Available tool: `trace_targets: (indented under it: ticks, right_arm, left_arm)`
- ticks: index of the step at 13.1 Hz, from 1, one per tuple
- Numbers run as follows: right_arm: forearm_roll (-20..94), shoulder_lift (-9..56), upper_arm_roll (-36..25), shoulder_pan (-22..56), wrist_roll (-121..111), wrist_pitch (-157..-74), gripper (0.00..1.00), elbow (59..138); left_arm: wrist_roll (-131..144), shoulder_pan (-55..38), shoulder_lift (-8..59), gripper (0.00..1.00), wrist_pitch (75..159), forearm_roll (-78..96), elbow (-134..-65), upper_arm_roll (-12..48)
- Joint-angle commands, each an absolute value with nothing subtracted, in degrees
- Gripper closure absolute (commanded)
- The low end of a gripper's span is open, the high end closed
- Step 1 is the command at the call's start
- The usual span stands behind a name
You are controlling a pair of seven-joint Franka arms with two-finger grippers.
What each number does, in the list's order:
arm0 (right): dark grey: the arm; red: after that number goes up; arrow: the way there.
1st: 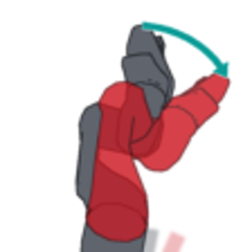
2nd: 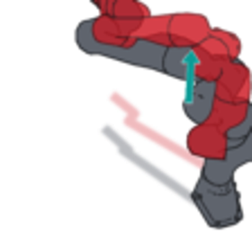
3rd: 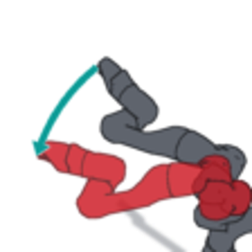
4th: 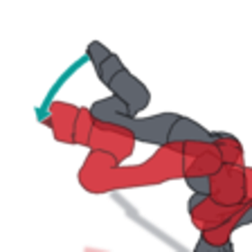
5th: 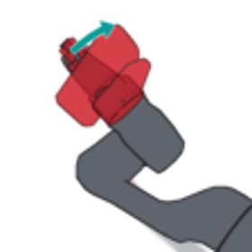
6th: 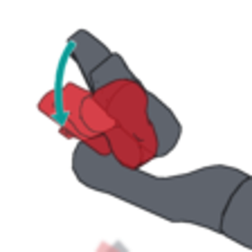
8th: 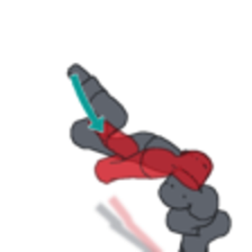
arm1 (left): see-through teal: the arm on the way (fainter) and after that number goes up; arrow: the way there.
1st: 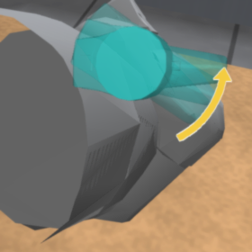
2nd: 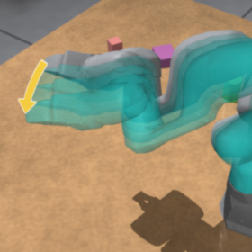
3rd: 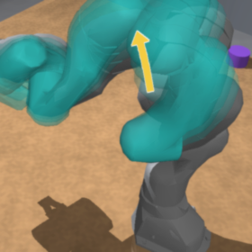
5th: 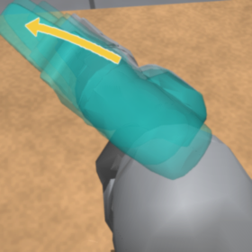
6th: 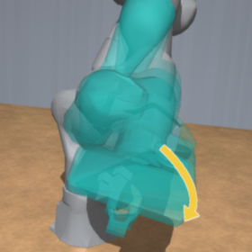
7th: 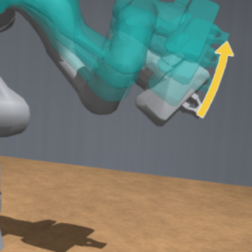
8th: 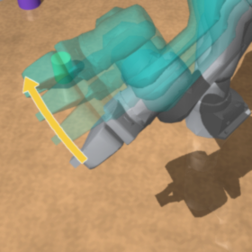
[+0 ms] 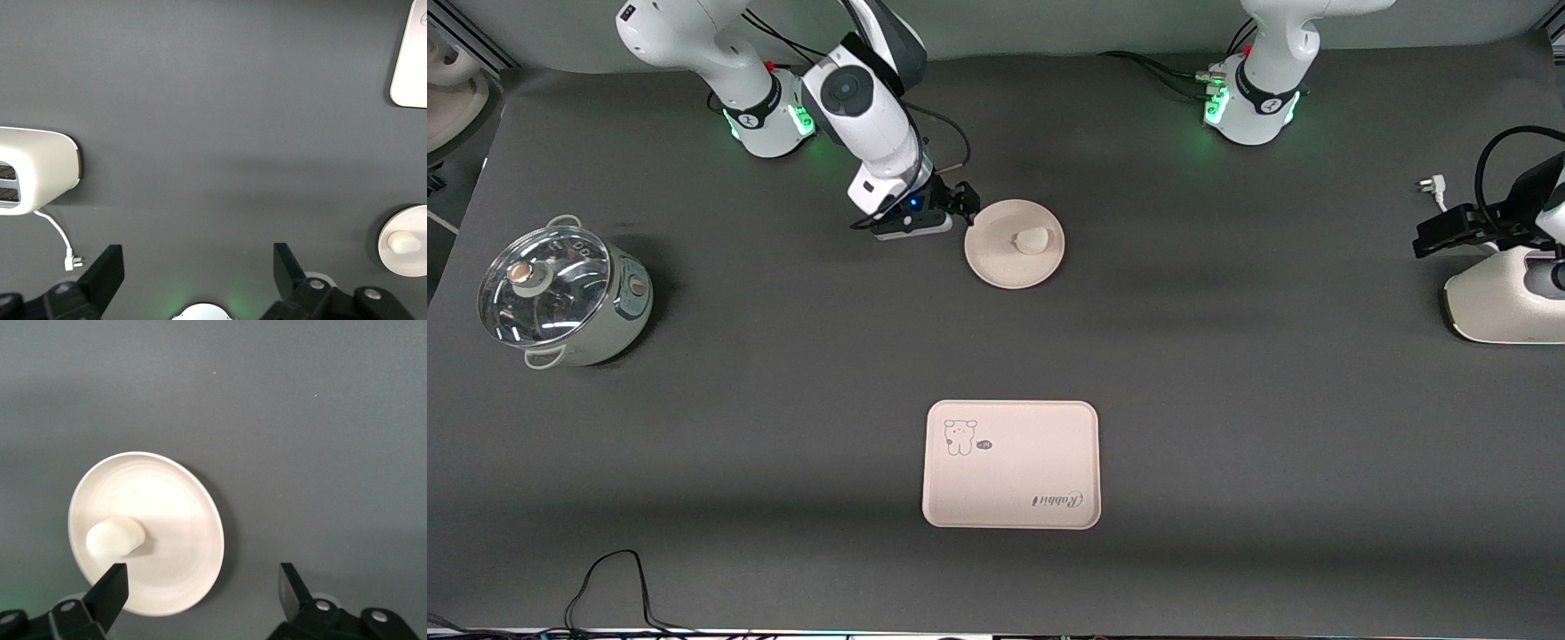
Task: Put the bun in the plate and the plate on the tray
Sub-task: 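Move the right gripper to the plate rim and lower it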
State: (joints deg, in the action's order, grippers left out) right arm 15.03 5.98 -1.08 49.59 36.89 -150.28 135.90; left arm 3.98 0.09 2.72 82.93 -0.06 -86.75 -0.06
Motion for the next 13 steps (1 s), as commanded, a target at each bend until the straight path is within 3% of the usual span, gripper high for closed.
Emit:
trace_targets:
  ticks: [1, 5, 13]
  right_arm:
    - [16.6, 12.9, -1.8, 52.3, 36.4, -158.8, 0.00, 135.5]
    - [19.1, 19.1, -1.7, 54.2, 36.6, -167.5, 0.00, 136.1]
    - [20.2, 21.4, -1.4, 54.6, 36.7, -168.0, 0.00, 136.0]
  left_arm:
    - [3.2, -0.8, 0.4, 0.00, 83.7, -0.4, -88.8, -0.5]
    - [3.7, -1.2, 0.4, 0.00, 84.3, -0.5, -88.9, -0.3]
    - [3.8, -1.1, 0.5, 0.00, 84.9, -0.8, -90.1, 0.7]
